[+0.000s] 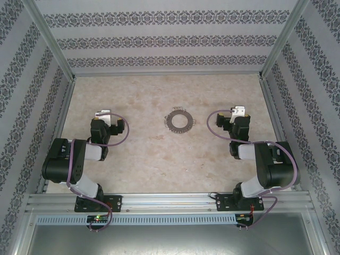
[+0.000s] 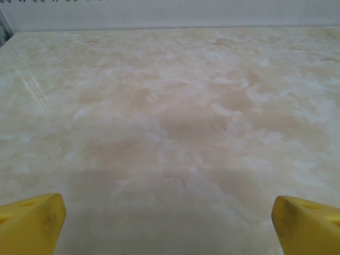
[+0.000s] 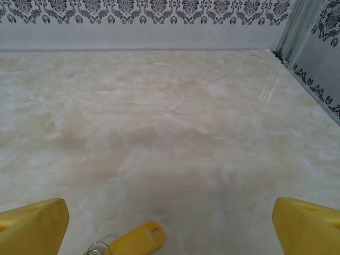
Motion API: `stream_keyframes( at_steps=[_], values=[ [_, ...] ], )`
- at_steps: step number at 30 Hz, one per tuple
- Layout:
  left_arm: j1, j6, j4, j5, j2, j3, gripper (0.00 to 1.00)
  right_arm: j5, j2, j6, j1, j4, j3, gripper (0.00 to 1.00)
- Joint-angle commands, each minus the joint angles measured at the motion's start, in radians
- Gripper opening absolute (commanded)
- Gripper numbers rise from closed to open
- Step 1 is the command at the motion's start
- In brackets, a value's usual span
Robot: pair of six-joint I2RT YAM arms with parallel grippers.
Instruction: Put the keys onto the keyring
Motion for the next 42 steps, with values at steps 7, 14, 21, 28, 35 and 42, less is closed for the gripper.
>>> stream_keyframes(
  at_steps=[7, 14, 21, 28, 35, 42],
  values=[
    [0.014, 0.017, -0.007, 0.013, 0.002, 0.016, 1.0, 0.009, 0.001, 0.017, 0.004, 0.029, -0.008, 0.98],
    [0.015, 0.024, -0.006, 0.036, 0.001, 0.014, 1.0, 0.005, 0.0, 0.019, 0.002, 0.027, -0.008, 0.98],
    [0.015, 0.022, -0.012, 0.03, 0.002, 0.017, 1.0, 0.003, 0.001, 0.019, 0.002, 0.027, -0.008, 0.98],
    [0.015, 0.022, -0.01, 0.031, 0.002, 0.017, 1.0, 0.003, -0.002, 0.017, 0.002, 0.027, -0.009, 0.98],
    [0.014, 0.031, -0.002, 0.06, 0.0, 0.011, 1.0, -0.054, -0.014, -0.003, 0.002, -0.012, 0.007, 0.98],
    [0.014, 0.029, -0.061, 0.049, -0.085, 0.007, 1.0, -0.071, -0.071, -0.013, 0.002, -0.021, -0.012, 0.98]
  ],
)
